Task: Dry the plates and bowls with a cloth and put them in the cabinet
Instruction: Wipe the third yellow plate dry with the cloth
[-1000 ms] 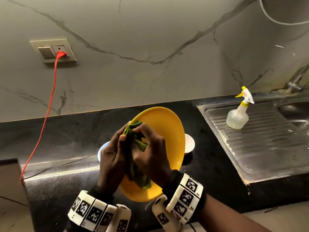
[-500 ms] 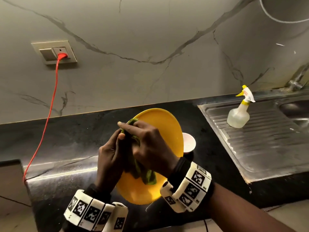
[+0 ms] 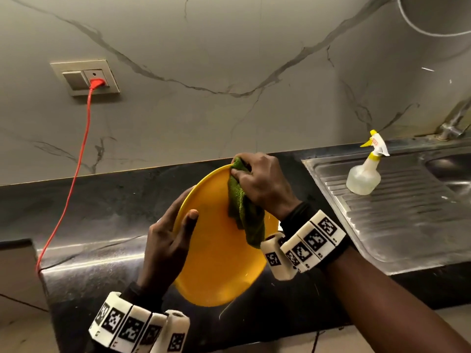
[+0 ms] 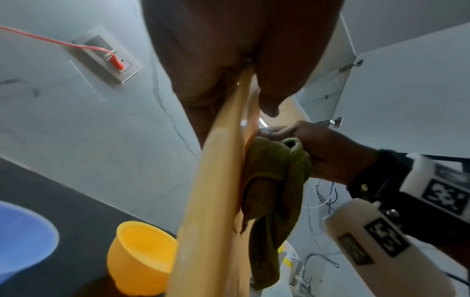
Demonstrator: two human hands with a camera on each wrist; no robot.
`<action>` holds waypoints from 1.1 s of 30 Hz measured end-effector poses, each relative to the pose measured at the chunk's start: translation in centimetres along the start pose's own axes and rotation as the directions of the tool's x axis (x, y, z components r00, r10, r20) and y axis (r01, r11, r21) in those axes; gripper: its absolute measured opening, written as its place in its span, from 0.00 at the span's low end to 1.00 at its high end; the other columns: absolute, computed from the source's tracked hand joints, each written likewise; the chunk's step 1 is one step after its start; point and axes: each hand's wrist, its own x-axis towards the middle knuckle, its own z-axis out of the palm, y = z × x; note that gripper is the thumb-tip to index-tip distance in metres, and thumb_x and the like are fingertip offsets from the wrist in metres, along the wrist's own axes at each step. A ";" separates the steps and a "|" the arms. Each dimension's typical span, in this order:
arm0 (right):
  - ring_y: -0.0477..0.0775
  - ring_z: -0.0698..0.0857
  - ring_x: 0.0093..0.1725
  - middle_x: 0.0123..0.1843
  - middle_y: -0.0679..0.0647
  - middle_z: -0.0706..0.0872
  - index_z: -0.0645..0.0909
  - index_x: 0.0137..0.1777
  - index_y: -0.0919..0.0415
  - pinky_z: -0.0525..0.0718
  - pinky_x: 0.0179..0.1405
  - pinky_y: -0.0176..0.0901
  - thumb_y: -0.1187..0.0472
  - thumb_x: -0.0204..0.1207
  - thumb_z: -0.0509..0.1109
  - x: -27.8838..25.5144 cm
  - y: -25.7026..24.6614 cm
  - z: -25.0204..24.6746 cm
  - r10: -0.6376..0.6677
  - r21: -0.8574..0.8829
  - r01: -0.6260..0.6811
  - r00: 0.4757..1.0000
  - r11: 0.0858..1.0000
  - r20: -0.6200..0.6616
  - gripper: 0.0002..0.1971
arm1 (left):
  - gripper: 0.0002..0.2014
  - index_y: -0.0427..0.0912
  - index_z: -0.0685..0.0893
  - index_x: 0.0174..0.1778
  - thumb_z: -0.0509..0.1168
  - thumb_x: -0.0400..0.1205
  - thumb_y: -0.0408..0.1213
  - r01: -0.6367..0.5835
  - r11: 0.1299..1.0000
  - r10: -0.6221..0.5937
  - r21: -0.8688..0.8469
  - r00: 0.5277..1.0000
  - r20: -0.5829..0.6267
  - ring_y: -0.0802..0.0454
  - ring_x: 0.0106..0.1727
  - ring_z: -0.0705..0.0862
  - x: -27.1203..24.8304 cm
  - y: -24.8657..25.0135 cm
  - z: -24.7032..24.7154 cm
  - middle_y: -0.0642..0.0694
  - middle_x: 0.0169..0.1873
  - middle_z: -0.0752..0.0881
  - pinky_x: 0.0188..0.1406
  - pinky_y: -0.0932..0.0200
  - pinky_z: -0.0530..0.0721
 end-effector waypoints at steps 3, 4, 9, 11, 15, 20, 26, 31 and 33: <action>0.54 0.79 0.41 0.46 0.58 0.82 0.84 0.52 0.61 0.74 0.35 0.40 0.61 0.80 0.67 -1.3 -1.7 0.5 -0.110 -0.029 0.110 0.994 0.994 0.004 0.06 | 0.26 0.85 0.68 0.68 0.58 0.72 0.78 -0.025 0.995 0.016 0.094 0.995 0.096 0.72 0.55 0.86 0.6 0.8 0.4 0.82 0.54 0.82 0.45 0.72 0.86; 0.53 0.79 0.41 0.48 0.58 0.82 0.83 0.54 0.61 0.76 0.34 0.38 0.62 0.79 0.67 -1.9 -2.6 0.8 -0.150 -0.025 0.151 0.989 0.988 0.011 0.07 | 0.27 0.81 0.68 0.70 0.57 0.73 0.77 -0.037 0.993 0.024 0.109 0.993 0.112 0.73 0.55 0.85 0.8 1.0 0.5 0.82 0.54 0.82 0.46 0.73 0.86; 0.55 0.83 0.47 0.59 0.60 0.80 0.80 0.65 0.64 0.79 0.40 0.33 0.68 0.76 0.68 -4.4 -4.9 2.9 -0.302 0.019 0.302 0.947 0.953 0.111 0.17 | 0.30 0.66 0.74 0.69 0.51 0.77 0.77 -0.046 0.994 0.039 0.099 0.997 0.074 0.65 0.46 0.89 1.3 0.9 0.5 0.69 0.49 0.88 0.36 0.64 0.86; 0.55 0.83 0.49 0.59 0.59 0.81 0.80 0.66 0.62 0.82 0.42 0.35 0.69 0.75 0.68 -4.5 -4.8 3.6 -0.298 0.050 0.294 0.949 0.954 0.103 0.19 | 0.25 0.75 0.76 0.65 0.51 0.76 0.77 -0.035 0.996 0.032 0.080 0.998 0.045 0.64 0.45 0.89 1.1 0.6 0.3 0.69 0.47 0.89 0.36 0.63 0.87; 0.51 0.83 0.52 0.57 0.56 0.86 0.79 0.69 0.61 0.77 0.47 0.24 0.70 0.74 0.67 -2.6 -2.3 3.2 -0.103 0.118 0.104 0.994 0.987 -0.021 0.23 | 0.20 0.88 0.75 0.61 0.52 0.74 0.80 -0.014 0.998 0.014 0.058 1.000 0.010 0.64 0.45 0.90 0.4 0.2 -0.5 0.73 0.46 0.89 0.37 0.67 0.88; 0.50 0.83 0.47 0.50 0.57 0.88 0.84 0.60 0.62 0.83 0.46 0.39 0.69 0.74 0.69 -2.0 -0.3 2.7 -0.030 0.040 0.034 0.994 0.999 -0.106 0.15 | 0.26 0.78 0.76 0.65 0.54 0.73 0.79 -0.021 0.996 0.017 0.086 0.999 0.038 0.64 0.51 0.89 -0.1 -0.1 -0.8 0.69 0.51 0.88 0.41 0.67 0.89; 0.52 0.82 0.50 0.55 0.57 0.85 0.81 0.64 0.62 0.74 0.46 0.27 0.67 0.77 0.67 -4.8 -4.0 4.6 -0.226 0.054 0.223 0.971 0.973 0.078 0.15 | 0.35 0.56 0.75 0.65 0.47 0.76 0.78 -0.069 0.967 0.053 0.245 0.996 0.071 0.73 0.47 0.86 1.0 0.5 -1.0 0.62 0.45 0.86 0.37 0.74 0.82; 0.52 0.83 0.50 0.55 0.59 0.86 0.79 0.69 0.63 0.81 0.48 0.35 0.69 0.76 0.67 -4.4 -4.0 4.6 -0.194 0.104 0.186 0.978 0.977 0.072 0.20 | 0.20 0.52 0.78 0.59 0.53 0.83 0.62 -0.095 0.963 0.088 0.253 0.995 0.039 0.67 0.38 0.87 0.4 0.4 -1.1 0.61 0.36 0.89 0.29 0.72 0.81; 0.47 0.81 0.47 0.52 0.56 0.87 0.79 0.69 0.63 0.74 0.45 0.22 0.69 0.76 0.68 -3.4 -3.2 4.1 -0.141 0.117 0.136 0.989 0.984 0.035 0.20 | 0.11 0.50 0.78 0.55 0.56 0.85 0.52 -0.113 0.965 0.111 0.235 0.994 0.024 0.63 0.31 0.86 0.2 0.4 -1.1 0.64 0.35 0.88 0.24 0.70 0.80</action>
